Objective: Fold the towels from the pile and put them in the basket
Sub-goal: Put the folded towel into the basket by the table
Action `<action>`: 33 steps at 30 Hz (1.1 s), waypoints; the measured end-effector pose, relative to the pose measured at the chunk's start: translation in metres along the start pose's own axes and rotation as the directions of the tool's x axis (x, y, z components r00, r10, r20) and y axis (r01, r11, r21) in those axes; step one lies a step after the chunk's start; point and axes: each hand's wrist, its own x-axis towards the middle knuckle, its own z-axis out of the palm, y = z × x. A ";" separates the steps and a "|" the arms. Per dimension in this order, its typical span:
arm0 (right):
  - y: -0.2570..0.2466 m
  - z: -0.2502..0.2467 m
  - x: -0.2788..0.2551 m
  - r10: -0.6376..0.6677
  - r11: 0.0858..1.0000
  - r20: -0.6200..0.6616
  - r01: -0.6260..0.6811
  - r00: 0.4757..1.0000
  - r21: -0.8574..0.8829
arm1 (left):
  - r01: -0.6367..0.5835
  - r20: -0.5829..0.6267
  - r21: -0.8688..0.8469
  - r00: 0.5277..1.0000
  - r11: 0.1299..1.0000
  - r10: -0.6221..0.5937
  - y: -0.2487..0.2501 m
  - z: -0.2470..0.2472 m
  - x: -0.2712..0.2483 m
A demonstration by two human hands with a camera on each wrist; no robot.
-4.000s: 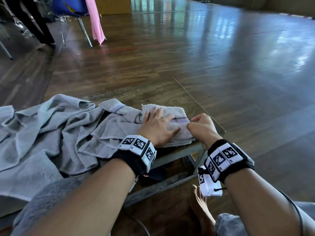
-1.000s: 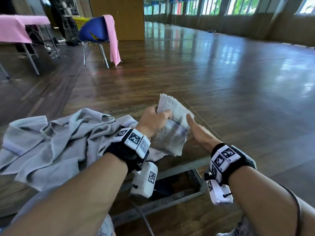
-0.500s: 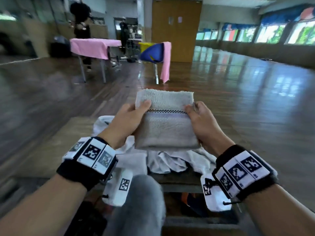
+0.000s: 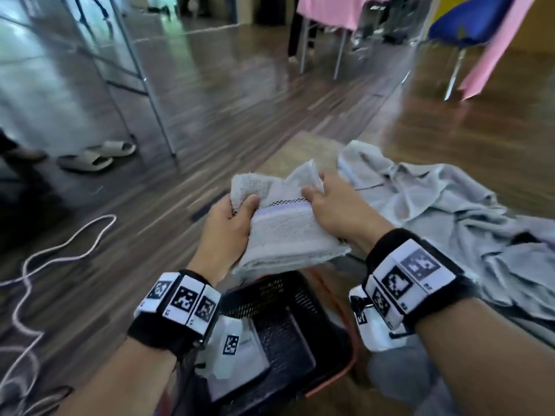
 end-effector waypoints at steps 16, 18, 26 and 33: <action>0.182 0.182 0.000 0.466 0.884 0.545 -0.336 0.697 -0.326 | 0.725 0.107 0.257 0.636 0.640 -0.764 -0.266 0.040 -0.075; 0.201 0.186 -0.003 0.481 0.874 0.550 -0.321 0.683 -0.365 | 0.754 0.139 0.254 0.592 0.606 -0.794 -0.281 0.055 -0.073; 0.241 0.196 0.017 0.526 0.850 0.534 -0.393 0.662 -0.351 | 0.813 0.153 0.307 0.472 0.496 -0.868 -0.315 0.088 -0.049; 0.257 0.210 0.024 0.558 0.823 0.579 -0.487 0.595 -0.293 | 0.789 0.139 0.406 0.446 0.462 -0.884 -0.332 0.088 -0.042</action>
